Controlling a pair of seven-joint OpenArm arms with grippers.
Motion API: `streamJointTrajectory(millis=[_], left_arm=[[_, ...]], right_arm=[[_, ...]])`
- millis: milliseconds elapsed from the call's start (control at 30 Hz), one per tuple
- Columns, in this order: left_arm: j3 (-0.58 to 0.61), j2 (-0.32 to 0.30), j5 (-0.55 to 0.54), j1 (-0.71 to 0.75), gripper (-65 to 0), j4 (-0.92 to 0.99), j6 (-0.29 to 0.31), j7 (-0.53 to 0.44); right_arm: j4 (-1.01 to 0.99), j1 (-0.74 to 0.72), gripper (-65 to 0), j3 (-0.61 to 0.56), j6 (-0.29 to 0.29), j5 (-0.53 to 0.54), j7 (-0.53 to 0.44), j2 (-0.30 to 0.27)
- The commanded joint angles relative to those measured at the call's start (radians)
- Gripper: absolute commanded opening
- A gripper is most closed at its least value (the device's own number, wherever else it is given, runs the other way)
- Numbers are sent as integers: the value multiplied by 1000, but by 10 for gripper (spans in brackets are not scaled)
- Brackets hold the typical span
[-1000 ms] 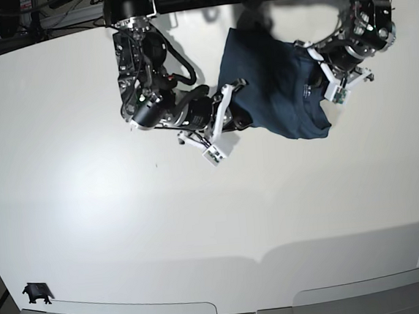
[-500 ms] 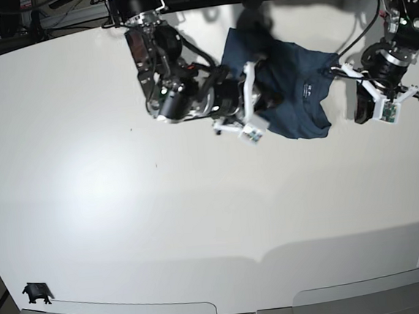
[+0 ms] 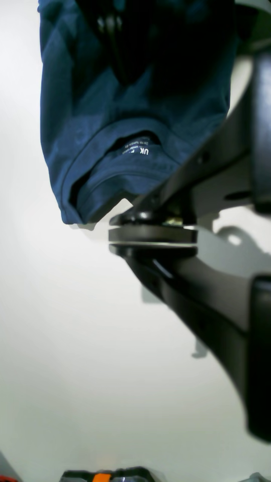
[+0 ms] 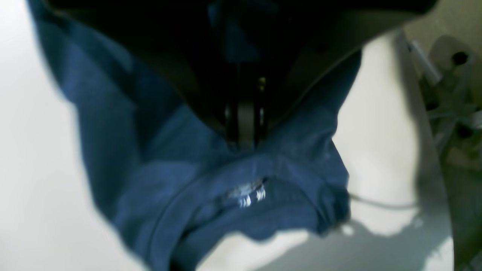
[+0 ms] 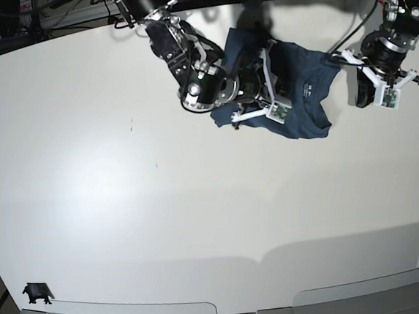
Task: Fold the T-shirt properly
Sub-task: 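Release with the left gripper and drag the bundle away with the right gripper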
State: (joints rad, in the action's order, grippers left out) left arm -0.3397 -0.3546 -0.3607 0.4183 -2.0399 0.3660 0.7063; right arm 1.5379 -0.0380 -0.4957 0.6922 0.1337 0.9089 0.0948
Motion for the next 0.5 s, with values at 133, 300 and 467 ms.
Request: streamJointTrajectory(millis=[133, 300, 467], left_arm=[[-6, -9, -7, -3, -650, -15, -8, -27], [-6, -9, -7, -3, -650, -15, -8, -27], [-6, -9, -7, -3, -650, -15, -8, -27]], right_arm=[[-101, -29, -650, -1, 6, 14, -24, 10], [-143, -28, -650, 21, 6, 14, -20, 10], [-143, -28, -650, 126, 6, 14, -7, 7]])
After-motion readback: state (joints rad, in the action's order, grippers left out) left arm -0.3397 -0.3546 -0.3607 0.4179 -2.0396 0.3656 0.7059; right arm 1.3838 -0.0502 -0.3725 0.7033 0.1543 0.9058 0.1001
